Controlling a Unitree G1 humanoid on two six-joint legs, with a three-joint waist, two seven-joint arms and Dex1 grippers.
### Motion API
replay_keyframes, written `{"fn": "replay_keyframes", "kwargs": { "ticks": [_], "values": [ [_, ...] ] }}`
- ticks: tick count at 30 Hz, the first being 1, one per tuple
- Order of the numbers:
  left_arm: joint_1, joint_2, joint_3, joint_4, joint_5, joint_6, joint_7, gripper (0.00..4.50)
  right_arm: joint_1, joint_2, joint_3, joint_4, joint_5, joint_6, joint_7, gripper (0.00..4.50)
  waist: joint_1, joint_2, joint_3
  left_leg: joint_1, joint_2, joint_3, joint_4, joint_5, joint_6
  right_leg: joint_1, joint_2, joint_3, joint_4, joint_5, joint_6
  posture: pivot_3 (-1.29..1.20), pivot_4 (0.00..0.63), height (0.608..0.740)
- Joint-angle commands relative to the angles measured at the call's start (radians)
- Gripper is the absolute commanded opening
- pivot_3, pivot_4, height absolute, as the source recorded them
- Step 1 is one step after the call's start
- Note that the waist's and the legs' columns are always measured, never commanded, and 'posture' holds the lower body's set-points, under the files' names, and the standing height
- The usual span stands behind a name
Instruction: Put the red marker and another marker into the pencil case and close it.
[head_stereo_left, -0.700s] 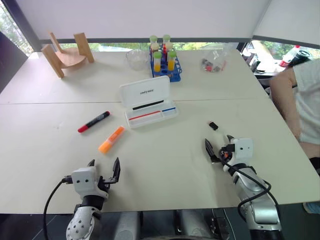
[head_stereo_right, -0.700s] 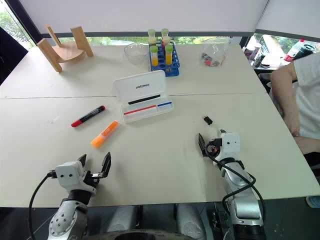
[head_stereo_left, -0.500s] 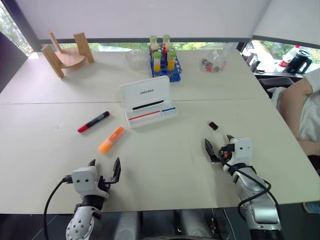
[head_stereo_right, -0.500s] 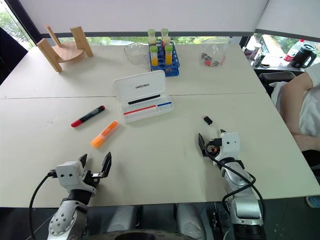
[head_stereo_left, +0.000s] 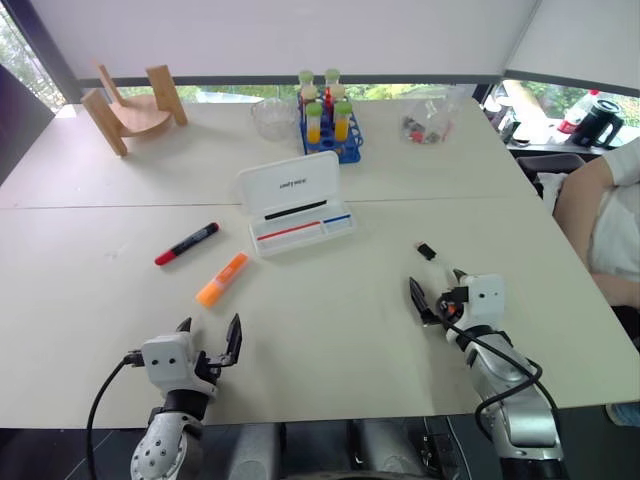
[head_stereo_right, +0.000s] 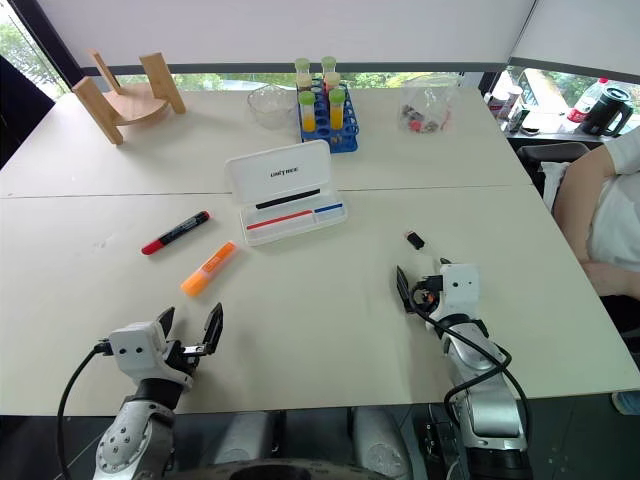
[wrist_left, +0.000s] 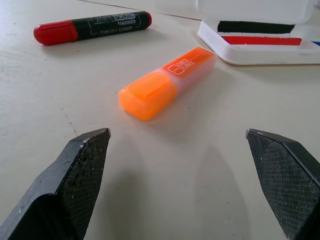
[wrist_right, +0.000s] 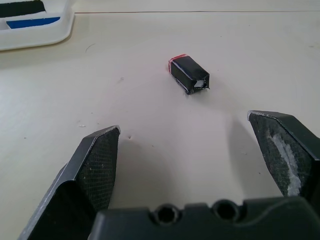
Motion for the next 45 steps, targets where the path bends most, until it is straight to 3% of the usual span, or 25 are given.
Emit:
{"fn": "replay_keyframes", "kwargs": {
  "ticks": [1,6,10,13,16,19,24,29,37,40,45],
  "values": [
    [-0.002,0.035,0.01,-0.057,0.002,-0.005,-0.026,4.47,-0.008,-0.025,0.046,-0.013,-0.025,-0.029,0.039,4.5,0.0,0.001,0.0,0.0,0.0,0.0,0.0,0.0,0.0,0.0,0.0,0.0,0.0,0.0,0.0,0.0,0.15,0.74],
    [-0.091,0.193,0.077,-0.15,-0.099,0.091,-0.137,4.47,-0.04,-0.117,0.06,-0.074,-0.002,-0.042,0.155,4.5,0.006,0.006,0.004,-0.001,0.0,0.0,-0.001,0.0,0.0,-0.001,0.0,0.0,0.0,0.0,0.0,0.0,0.15,0.74],
    [-0.239,0.427,0.136,-0.161,-0.243,0.233,-0.329,4.47,-0.116,-0.249,0.052,-0.136,0.098,0.034,0.344,4.5,0.007,0.012,0.009,-0.002,-0.001,0.0,-0.001,0.0,0.0,-0.001,-0.001,-0.001,-0.001,0.0,0.0,0.0,0.15,0.74],
    [-0.425,0.57,0.162,-0.052,-0.337,0.313,-0.471,4.47,-0.208,-0.362,0.032,-0.152,0.2,0.144,0.479,4.5,0.007,0.013,0.01,-0.001,-0.001,-0.001,0.0,0.0,0.0,0.0,0.0,-0.001,-0.001,0.001,0.001,0.0,0.15,0.74],
    [-0.694,0.645,0.072,0.177,-0.321,0.308,-0.67,4.47,-0.307,-0.466,0.025,-0.13,0.261,0.203,0.596,4.5,0.009,0.014,0.012,-0.001,-0.001,-0.001,0.0,0.0,0.0,0.001,0.0,-0.003,0.0,0.001,0.001,0.0,0.15,0.74],
    [-0.921,0.644,-0.044,0.42,-0.246,0.267,-0.828,4.47,-0.359,-0.523,0.03,-0.123,0.287,0.224,0.657,4.5,0.007,0.014,0.012,-0.002,-0.002,-0.002,0.0,0.0,0.0,0.001,0.0,-0.003,-0.001,0.002,0.004,0.0,0.15,0.74],
    [-1.144,0.586,-0.181,0.742,-0.119,0.163,-0.994,4.47,-0.399,-0.544,0.016,-0.119,0.3,0.248,0.666,4.5,-0.001,0.014,0.013,-0.005,-0.002,-0.001,-0.001,-0.003,0.006,-0.002,0.0,-0.003,-0.003,0.003,0.007,0.0,0.15,0.74],
    [-1.25,0.506,-0.254,0.963,-0.01,0.062,-1.051,4.47,-0.411,-0.544,-0.012,-0.133,0.3,0.256,0.64,4.5,0.004,0.014,0.013,-0.012,-0.002,-0.001,0.001,-0.004,0.009,-0.009,0.0,-0.003,-0.002,0.003,0.007,0.0,0.15,0.74],
    [-1.274,0.468,-0.267,1.048,0.087,0.024,-1.039,4.47,-0.415,-0.543,-0.02,-0.14,0.298,0.256,0.619,4.5,0.006,0.014,0.013,-0.014,-0.002,-0.002,0.004,-0.004,0.009,-0.01,0.0,-0.004,-0.001,0.004,0.008,0.0,0.15,0.74],
    [-1.276,0.456,-0.262,1.048,0.099,0.06,-1.03,3.72,-0.438,-0.539,-0.016,-0.126,0.289,0.244,0.609,4.5,0.005,0.014,0.013,-0.014,-0.003,-0.002,0.004,-0.004,0.008,-0.01,-0.001,-0.004,0.0,0.004,0.008,0.0,0.15,0.74],
    [-1.266,0.448,-0.263,1.008,0.091,0.076,-1.065,1.29,-0.461,-0.533,-0.005,-0.109,0.286,0.238,0.604,4.5,0.005,0.014,0.013,-0.014,-0.003,-0.003,0.005,-0.004,0.008,-0.01,0.0,-0.004,0.001,0.004,0.008,0.0,0.15,0.74]
  ]
}}
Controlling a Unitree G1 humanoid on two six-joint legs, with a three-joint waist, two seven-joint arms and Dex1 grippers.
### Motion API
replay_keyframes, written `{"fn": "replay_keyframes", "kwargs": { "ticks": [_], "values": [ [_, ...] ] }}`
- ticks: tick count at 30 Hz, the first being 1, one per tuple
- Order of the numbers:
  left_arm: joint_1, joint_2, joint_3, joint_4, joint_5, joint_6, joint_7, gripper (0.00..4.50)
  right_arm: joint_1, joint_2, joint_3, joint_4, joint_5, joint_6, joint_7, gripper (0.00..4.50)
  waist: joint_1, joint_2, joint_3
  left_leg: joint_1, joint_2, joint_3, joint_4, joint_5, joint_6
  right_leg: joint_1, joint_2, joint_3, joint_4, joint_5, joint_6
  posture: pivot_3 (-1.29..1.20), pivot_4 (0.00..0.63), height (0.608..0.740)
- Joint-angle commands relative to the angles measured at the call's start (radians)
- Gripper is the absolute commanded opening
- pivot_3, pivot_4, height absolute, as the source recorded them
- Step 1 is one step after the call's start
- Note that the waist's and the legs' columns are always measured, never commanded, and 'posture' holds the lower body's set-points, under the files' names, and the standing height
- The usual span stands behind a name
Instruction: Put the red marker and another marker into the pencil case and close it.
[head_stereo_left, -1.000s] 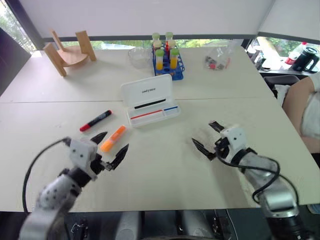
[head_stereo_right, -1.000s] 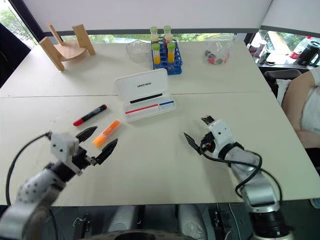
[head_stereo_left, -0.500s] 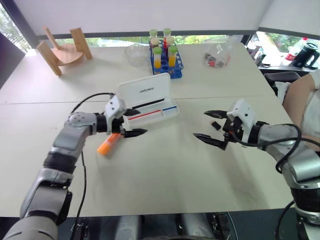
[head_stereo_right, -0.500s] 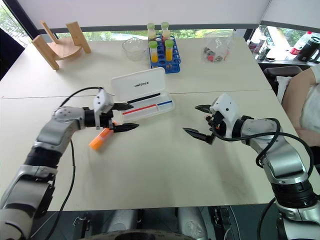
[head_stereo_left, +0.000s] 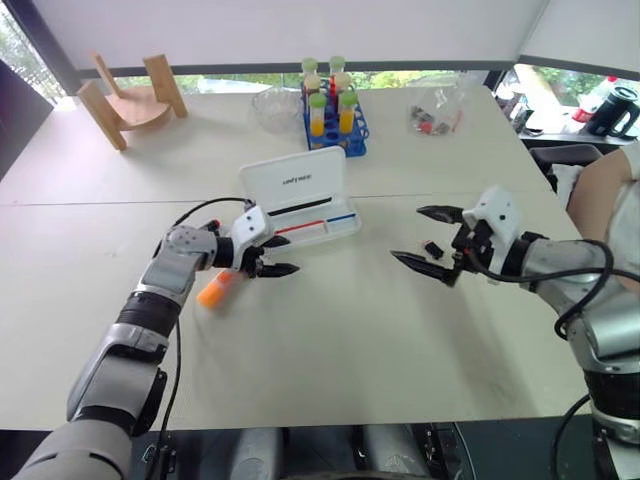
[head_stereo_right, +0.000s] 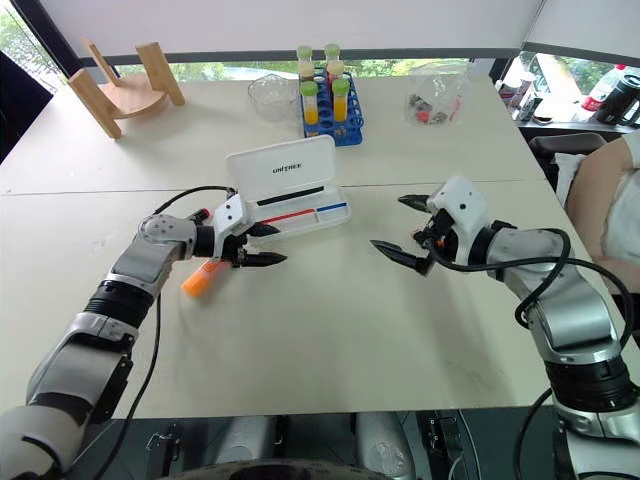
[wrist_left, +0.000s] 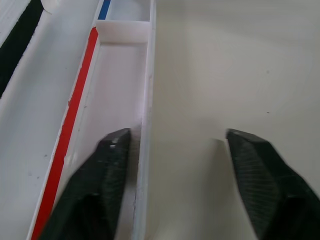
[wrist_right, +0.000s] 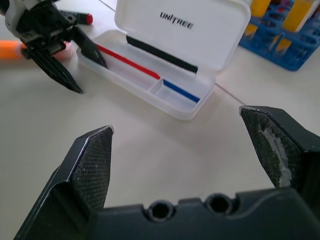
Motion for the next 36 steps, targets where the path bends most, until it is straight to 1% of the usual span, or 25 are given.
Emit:
{"fn": "replay_keyframes", "kwargs": {
  "ticks": [1,2,3,6,13,19,22,26,27,29,32,35,36],
  "values": [
    [0.009,-0.002,-0.003,-0.053,-0.004,0.011,-0.041,0.78,-0.021,0.0,-0.015,-0.008,-0.002,-0.019,-0.006,4.5,0.0,0.0,0.0,0.0,0.0,0.0,0.0,0.0,0.0,0.0,0.0,0.0,0.0,0.0,0.0,0.0,0.15,0.74],
    [0.015,0.0,-0.007,-0.071,-0.004,0.012,-0.05,0.3,-0.025,0.0,-0.014,-0.008,-0.001,-0.018,-0.007,4.5,0.0,0.0,0.0,0.0,0.0,0.0,0.0,0.0,0.0,0.0,0.0,0.0,0.0,0.0,0.0,0.0,0.15,0.74],
    [0.021,0.002,-0.012,-0.087,0.0,0.006,-0.059,0.05,-0.029,0.001,-0.014,-0.006,-0.001,-0.017,-0.007,4.5,0.0,0.0,0.0,0.0,0.0,0.0,0.0,0.0,0.0,0.0,0.0,0.0,0.0,0.0,0.0,0.0,0.15,0.74],
    [0.044,0.014,-0.026,-0.141,0.008,-0.003,-0.089,0.05,-0.038,0.001,-0.013,0.002,-0.001,-0.018,-0.006,4.5,0.001,0.0,0.0,0.0,0.0,0.0,0.0,0.0,-0.001,0.0,0.0,0.0,0.001,0.0,0.0,0.0,0.15,0.74],
    [0.212,0.116,-0.033,-0.418,-0.039,0.062,-0.175,0.05,-0.063,0.007,-0.004,0.021,-0.002,-0.018,-0.007,4.5,-0.004,0.0,0.0,0.001,0.0,0.0,0.0,0.001,-0.001,-0.001,0.0,0.001,0.003,0.0,0.0,0.0,0.15,0.74],
    [0.336,0.201,0.007,-0.575,-0.075,0.111,-0.161,0.05,-0.075,0.01,0.004,0.03,-0.002,-0.021,-0.002,4.5,-0.002,0.001,0.0,0.002,0.0,0.0,0.001,0.001,-0.001,0.0,0.0,0.001,0.005,0.0,0.0,0.0,0.15,0.74],
    [0.364,0.208,0.025,-0.606,-0.086,0.132,-0.128,0.05,-0.081,0.014,0.009,0.037,-0.002,-0.025,0.002,4.5,-0.001,0.001,0.0,0.002,0.0,0.001,0.001,0.001,-0.001,0.0,0.0,0.001,0.005,0.0,0.0,0.0,0.15,0.74],
    [0.374,0.192,0.043,-0.613,-0.098,0.151,-0.084,0.05,-0.09,0.016,0.015,0.048,-0.007,-0.033,0.005,4.5,0.0,0.001,0.0,0.002,0.0,0.001,0.001,0.001,-0.001,0.0,0.0,0.001,0.006,0.0,0.0,0.0,0.15,0.74],
    [0.377,0.191,0.051,-0.624,-0.108,0.164,-0.074,0.28,-0.092,0.015,0.016,0.05,-0.007,-0.035,0.007,4.5,0.0,0.0,0.0,0.002,0.0,0.001,0.001,0.001,-0.001,0.0,0.0,0.001,0.006,0.0,0.0,0.0,0.15,0.74],
    [0.381,0.201,0.074,-0.658,-0.143,0.204,-0.067,0.88,-0.097,0.017,0.019,0.053,-0.005,-0.036,0.008,4.5,-0.002,0.001,0.0,0.002,0.0,0.001,0.001,0.001,-0.001,0.0,0.0,0.001,0.006,0.0,0.0,0.0,0.15,0.74],
    [0.39,0.227,0.112,-0.717,-0.187,0.254,-0.061,2.2,-0.1,0.017,0.021,0.057,-0.005,-0.04,0.009,4.5,-0.002,0.001,0.0,0.002,0.0,0.0,0.001,0.001,-0.001,0.0,0.0,0.001,0.006,0.0,0.0,0.0,0.15,0.74],
    [0.405,0.264,0.151,-0.79,-0.242,0.327,-0.06,3.68,-0.1,0.019,0.022,0.059,-0.005,-0.043,0.011,4.5,-0.003,0.001,0.0,0.003,0.001,0.001,0.001,0.001,-0.001,0.0,0.0,0.001,0.006,0.0,0.0,0.0,0.15,0.74],
    [0.412,0.28,0.177,-0.822,-0.271,0.363,-0.053,4.26,-0.103,0.02,0.025,0.06,-0.005,-0.045,0.012,4.5,-0.003,0.001,0.0,0.003,0.0,0.001,0.001,0.001,-0.001,0.0,0.0,0.001,0.006,0.0,0.0,0.0,0.15,0.74]
  ]
}}
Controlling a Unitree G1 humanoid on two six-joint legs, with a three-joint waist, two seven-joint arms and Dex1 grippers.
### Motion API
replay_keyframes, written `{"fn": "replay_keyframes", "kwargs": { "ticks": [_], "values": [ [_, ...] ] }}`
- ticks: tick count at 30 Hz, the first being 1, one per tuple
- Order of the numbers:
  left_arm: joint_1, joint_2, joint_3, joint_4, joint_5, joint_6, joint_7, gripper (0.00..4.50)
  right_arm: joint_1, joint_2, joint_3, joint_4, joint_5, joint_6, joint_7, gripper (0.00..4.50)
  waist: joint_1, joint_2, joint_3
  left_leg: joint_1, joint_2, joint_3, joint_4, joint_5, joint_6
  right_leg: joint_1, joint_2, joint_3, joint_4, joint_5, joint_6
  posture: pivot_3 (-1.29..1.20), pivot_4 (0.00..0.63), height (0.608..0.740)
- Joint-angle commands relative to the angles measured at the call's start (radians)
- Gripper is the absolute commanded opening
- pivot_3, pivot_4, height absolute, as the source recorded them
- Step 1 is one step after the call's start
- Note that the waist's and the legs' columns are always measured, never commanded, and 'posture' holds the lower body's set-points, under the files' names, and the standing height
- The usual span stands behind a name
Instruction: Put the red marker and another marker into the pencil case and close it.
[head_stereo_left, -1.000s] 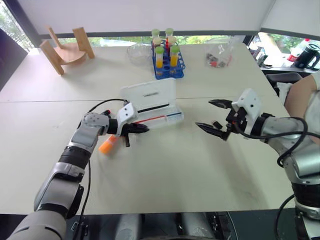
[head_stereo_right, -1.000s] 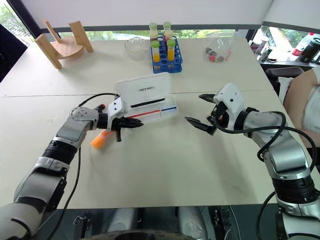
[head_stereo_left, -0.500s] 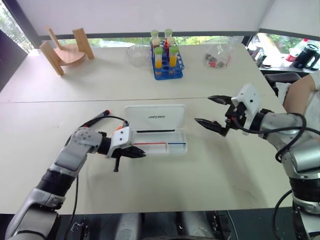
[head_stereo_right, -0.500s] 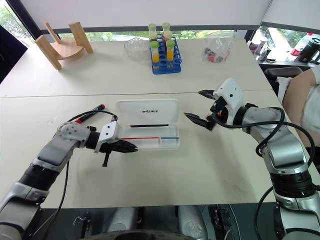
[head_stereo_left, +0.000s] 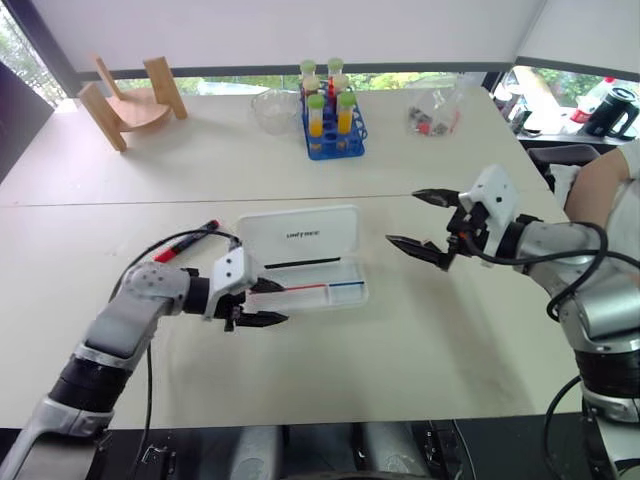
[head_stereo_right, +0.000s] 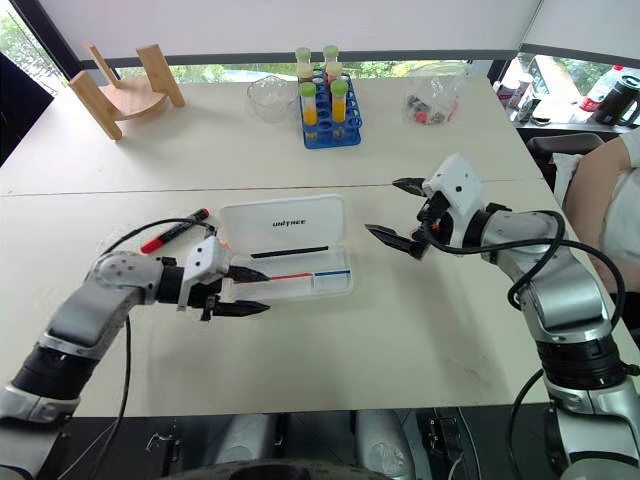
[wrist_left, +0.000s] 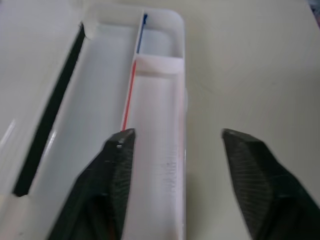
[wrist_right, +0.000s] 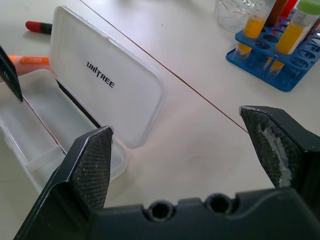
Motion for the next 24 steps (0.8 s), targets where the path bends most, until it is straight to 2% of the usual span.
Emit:
{"fn": "replay_keyframes", "kwargs": {
  "ticks": [1,4,7,11,16,24],
  "values": [
    [0.028,0.054,0.114,-0.126,-0.107,0.115,0.025,4.47,-0.027,0.008,-0.009,-0.008,0.001,-0.02,0.001,4.5,-0.001,0.0,0.0,0.0,0.0,0.0,0.0,0.0,0.0,0.0,0.0,0.0,0.0,0.0,0.0,0.0,0.15,0.74],
    [0.043,0.092,0.211,-0.193,-0.18,0.212,0.076,4.47,-0.035,0.013,-0.002,-0.001,0.001,-0.023,0.001,4.5,-0.001,0.0,0.0,0.0,0.0,0.0,0.0,0.0,0.0,0.0,0.0,0.0,0.0,0.0,0.0,0.0,0.15,0.74],
    [0.035,0.086,0.349,-0.194,-0.198,0.262,0.209,4.47,-0.039,0.017,0.002,0.003,-0.001,-0.029,0.003,4.5,0.001,0.0,0.0,0.001,0.0,0.0,0.0,0.0,0.0,0.001,0.0,0.0,0.001,0.0,0.0,0.0,0.15,0.74],
    [0.097,0.096,0.497,-0.032,-0.046,0.174,0.404,4.47,-0.054,0.025,0.01,0.023,-0.008,-0.043,0.008,4.5,-0.003,0.0,0.0,0.003,0.0,0.0,0.0,0.0,0.0,0.002,0.0,0.0,0.0,0.0,0.0,0.0,0.15,0.74],
    [0.093,0.072,0.468,0.176,0.021,0.017,0.425,4.47,-0.073,0.031,0.014,0.041,-0.014,-0.053,0.02,4.5,0.004,0.0,0.0,0.007,0.0,0.002,-0.003,0.0,0.0,0.004,0.0,0.001,0.0,-0.001,-0.001,0.0,0.15,0.74],
    [-0.114,-0.001,0.307,0.639,0.113,-0.241,0.327,4.47,-0.113,0.028,0.018,0.068,-0.02,-0.054,0.034,4.5,0.004,0.0,0.0,0.007,0.0,0.002,-0.001,0.001,-0.001,0.005,-0.001,0.0,0.0,0.0,-0.001,0.0,0.15,0.74]
  ]
}}
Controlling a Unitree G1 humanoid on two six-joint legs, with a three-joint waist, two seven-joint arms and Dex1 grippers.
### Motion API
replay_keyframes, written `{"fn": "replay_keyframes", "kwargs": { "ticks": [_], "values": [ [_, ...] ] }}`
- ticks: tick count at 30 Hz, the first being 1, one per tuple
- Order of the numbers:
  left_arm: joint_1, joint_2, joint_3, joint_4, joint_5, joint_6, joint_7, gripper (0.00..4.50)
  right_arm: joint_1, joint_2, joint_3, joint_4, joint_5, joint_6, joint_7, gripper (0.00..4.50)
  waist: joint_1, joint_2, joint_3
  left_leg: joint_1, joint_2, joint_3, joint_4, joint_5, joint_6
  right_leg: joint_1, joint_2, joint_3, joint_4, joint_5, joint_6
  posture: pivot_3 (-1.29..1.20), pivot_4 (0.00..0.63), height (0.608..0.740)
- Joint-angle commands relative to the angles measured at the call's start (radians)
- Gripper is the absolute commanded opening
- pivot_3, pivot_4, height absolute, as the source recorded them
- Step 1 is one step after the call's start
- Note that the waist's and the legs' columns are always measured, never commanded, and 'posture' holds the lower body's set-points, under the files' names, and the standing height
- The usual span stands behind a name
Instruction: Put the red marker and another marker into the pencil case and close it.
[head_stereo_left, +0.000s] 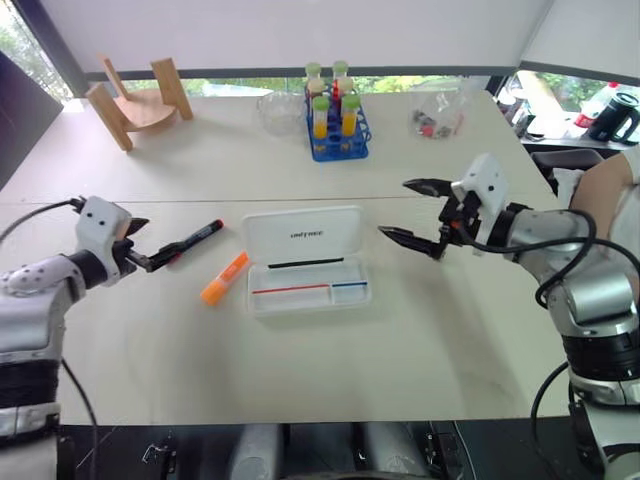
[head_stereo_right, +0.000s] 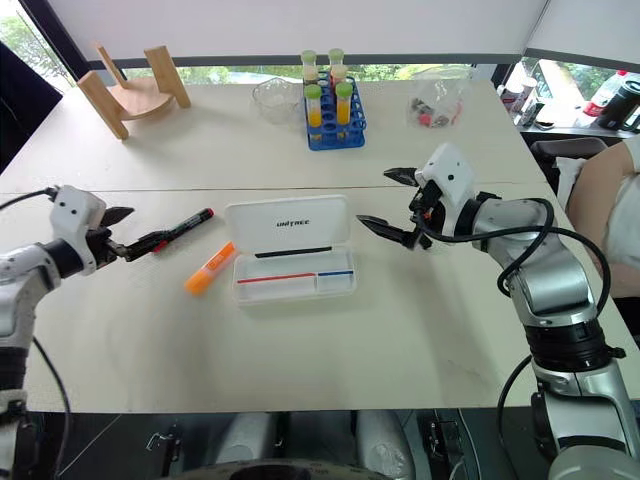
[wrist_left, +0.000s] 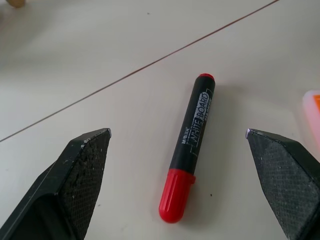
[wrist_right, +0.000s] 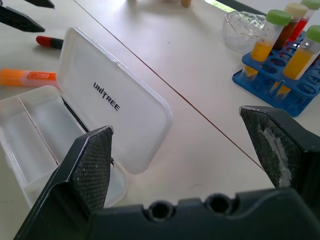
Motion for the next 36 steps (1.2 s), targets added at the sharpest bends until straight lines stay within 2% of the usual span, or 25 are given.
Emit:
{"fn": "replay_keyframes", "kwargs": {
  "ticks": [1,3,8,9,12,16,22,25,28,31,36],
  "values": [
    [-0.09,-0.017,-0.057,0.17,0.045,-0.114,-0.051,4.47,-0.029,-0.008,-0.015,-0.005,-0.004,-0.018,0.007,4.5,-0.002,0.0,0.0,0.0,0.0,0.0,0.0,0.0,0.0,0.0,0.0,0.0,0.0,0.0,0.0,0.0,0.15,0.74],
    [-0.137,-0.029,-0.078,0.259,0.061,-0.15,-0.063,4.47,-0.032,-0.011,-0.019,-0.008,-0.005,-0.014,0.008,4.5,-0.006,0.0,0.0,0.0,0.0,0.0,-0.001,0.0,0.0,-0.001,0.001,0.0,0.0,0.0,0.0,0.0,0.15,0.74],
    [-0.191,-0.029,-0.099,0.375,0.078,-0.193,-0.092,2.27,-0.018,-0.032,-0.051,-0.044,0.031,0.045,0.011,4.5,-0.01,0.0,0.0,0.0,0.0,0.0,-0.001,0.0,0.0,-0.002,0.001,0.0,0.001,0.0,0.0,0.0,0.15,0.74],
    [-0.193,-0.025,-0.097,0.386,0.078,-0.197,-0.1,1.68,-0.008,-0.043,-0.06,-0.061,0.049,0.067,0.022,4.5,-0.008,0.0,0.0,0.0,0.0,0.0,-0.001,0.0,0.0,-0.002,0.001,0.001,0.001,0.0,0.0,0.0,0.15,0.74],
    [-0.193,-0.014,-0.094,0.399,0.076,-0.201,-0.127,0.29,0.012,-0.072,-0.079,-0.103,0.105,0.122,0.056,4.5,-0.006,0.0,0.0,-0.001,0.0,0.0,-0.001,0.0,0.0,-0.002,0.0,0.0,0.001,0.0,0.0,0.0,0.15,0.74],
    [-0.146,0.022,-0.061,0.251,0.0,-0.126,-0.219,0.25,0.045,-0.129,-0.107,-0.169,0.208,0.194,0.146,4.5,-0.009,0.0,0.0,-0.001,0.0,0.0,-0.001,0.0,0.0,-0.002,0.0,0.0,0.001,0.0,0.0,0.0,0.15,0.74],
    [-0.078,0.117,0.015,-0.177,-0.232,0.157,-0.331,0.25,0.082,-0.22,-0.113,-0.193,0.27,0.2,0.266,4.5,-0.005,0.0,0.0,-0.001,0.001,-0.001,0.0,0.0,0.0,-0.001,0.0,0.0,0.001,0.0,0.0,0.0,0.15,0.74],
    [-0.09,0.162,0.012,-0.317,-0.321,0.277,-0.366,0.25,0.084,-0.241,-0.113,-0.192,0.289,0.201,0.301,4.5,-0.004,0.0,0.0,0.0,0.001,-0.001,0.0,0.0,0.0,0.0,0.0,0.0,0.001,0.0,0.0,0.0,0.15,0.74],
    [-0.122,0.174,-0.039,-0.419,-0.379,0.354,-0.399,0.25,0.083,-0.25,-0.11,-0.186,0.284,0.189,0.311,4.5,-0.006,0.0,0.0,0.001,0.001,0.0,0.0,0.0,0.0,0.001,0.0,0.0,0.001,0.0,0.0,0.0,0.15,0.74],
    [-0.206,0.122,-0.095,-0.458,-0.444,0.438,-0.398,0.25,0.081,-0.246,-0.104,-0.183,0.269,0.179,0.3,4.5,-0.002,0.0,0.001,0.001,0.001,-0.001,0.0,0.0,0.0,0.001,0.001,0.0,0.001,0.0,0.0,0.0,0.15,0.74],
    [-0.273,0.032,-0.321,-0.425,-0.272,0.327,-0.413,0.25,0.091,-0.245,-0.114,-0.199,0.266,0.178,0.273,4.5,-0.003,0.0,0.001,0.001,0.001,0.0,0.001,0.0,0.0,0.002,0.001,0.0,0.001,0.0,0.0,0.0,0.15,0.74]
  ]
}}
